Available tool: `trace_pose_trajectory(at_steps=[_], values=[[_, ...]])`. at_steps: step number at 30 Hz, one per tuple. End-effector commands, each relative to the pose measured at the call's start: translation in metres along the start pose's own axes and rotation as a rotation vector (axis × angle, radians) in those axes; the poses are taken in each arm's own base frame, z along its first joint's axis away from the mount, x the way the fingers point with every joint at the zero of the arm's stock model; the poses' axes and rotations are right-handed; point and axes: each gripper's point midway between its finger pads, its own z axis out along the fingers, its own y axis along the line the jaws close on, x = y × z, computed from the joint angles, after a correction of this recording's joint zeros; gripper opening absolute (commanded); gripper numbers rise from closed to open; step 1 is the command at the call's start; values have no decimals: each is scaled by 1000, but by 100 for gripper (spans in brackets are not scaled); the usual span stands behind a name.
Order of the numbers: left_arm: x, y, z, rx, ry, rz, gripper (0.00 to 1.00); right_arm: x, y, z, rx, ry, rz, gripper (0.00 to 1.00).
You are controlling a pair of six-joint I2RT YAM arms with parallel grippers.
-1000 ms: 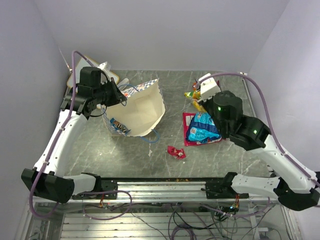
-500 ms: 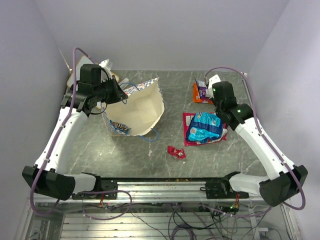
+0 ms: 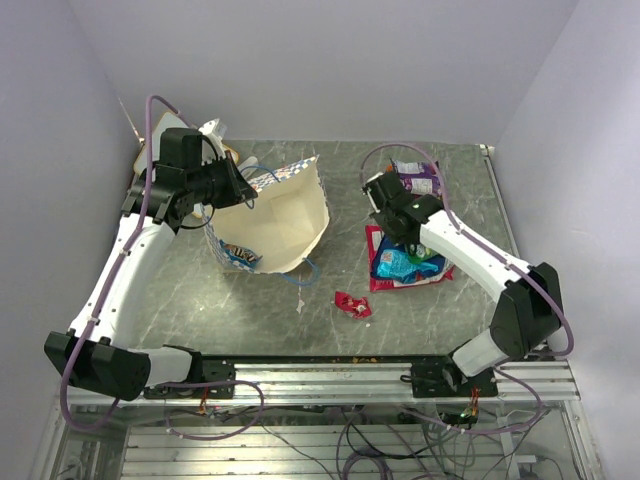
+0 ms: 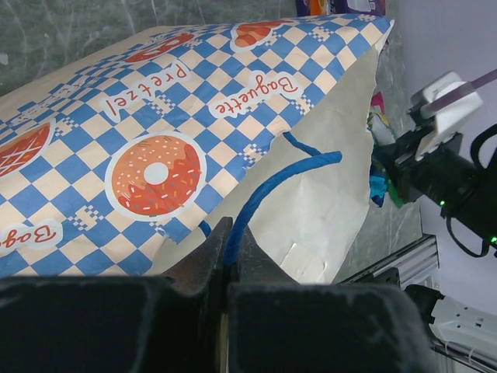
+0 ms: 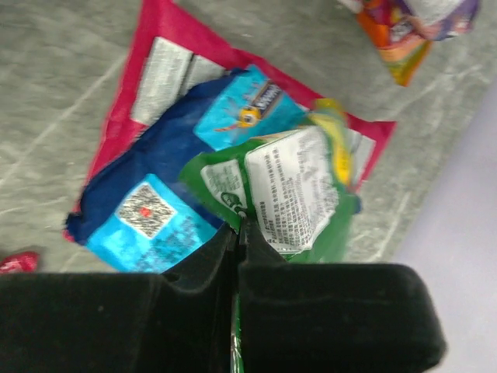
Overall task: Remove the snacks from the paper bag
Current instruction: Place the snack at the center of the board.
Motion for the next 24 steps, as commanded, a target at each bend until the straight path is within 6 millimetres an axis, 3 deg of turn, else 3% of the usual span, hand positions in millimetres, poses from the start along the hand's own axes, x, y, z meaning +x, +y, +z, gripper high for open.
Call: trace_pose_trajectory(at_steps=[1,4,7,15,20,24], values=[[-12,-10,-6,34,-26,18,7,16,35,12,-109,82,105,0],[-14,-12,-7,36,-29,18,7,29,52,18,-160,135,153,0],[-15,-14,-10,46,-36,19,7,43,55,24,-134,166,213,0],[-6,-40,-17,217,-46,36,7,30,45,23,-142,47,292,0],[7,-64,-31,386,-56,28,7,10,34,-2,-172,-55,309,34],[24,-69,-39,438,-20,-10,7,-13,21,-37,-219,-167,264,54]])
